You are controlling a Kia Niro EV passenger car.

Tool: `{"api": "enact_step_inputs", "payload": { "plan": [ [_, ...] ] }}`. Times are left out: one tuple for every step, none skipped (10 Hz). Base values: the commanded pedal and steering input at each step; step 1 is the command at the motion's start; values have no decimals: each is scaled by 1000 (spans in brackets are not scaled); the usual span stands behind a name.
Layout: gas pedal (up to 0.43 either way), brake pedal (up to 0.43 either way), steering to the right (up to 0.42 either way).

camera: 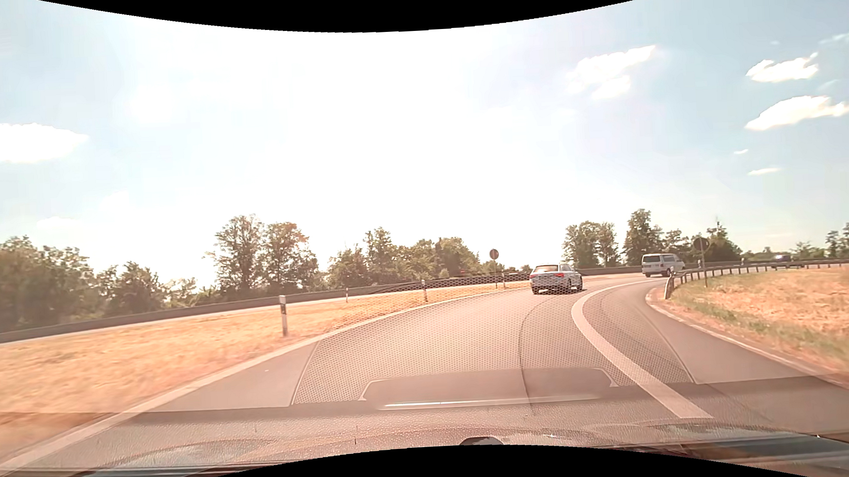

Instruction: Follow the waypoints while adhering to traffic rules and regulations

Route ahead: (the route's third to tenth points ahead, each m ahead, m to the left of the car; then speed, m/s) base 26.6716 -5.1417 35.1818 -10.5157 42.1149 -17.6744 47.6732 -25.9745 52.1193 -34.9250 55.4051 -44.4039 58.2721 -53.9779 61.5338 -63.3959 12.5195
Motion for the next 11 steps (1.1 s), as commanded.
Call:
{"api": "enact_step_inputs", "payload": {
  "plan": [
    [138,0,94],
    [138,0,94],
    [150,0,94],
    [157,0,92],
    [197,0,90],
    [220,0,90],
    [220,0,89],
    [220,0,90],
    [220,0,91],
    [220,0,92],
    [220,0,93]
  ]
}}
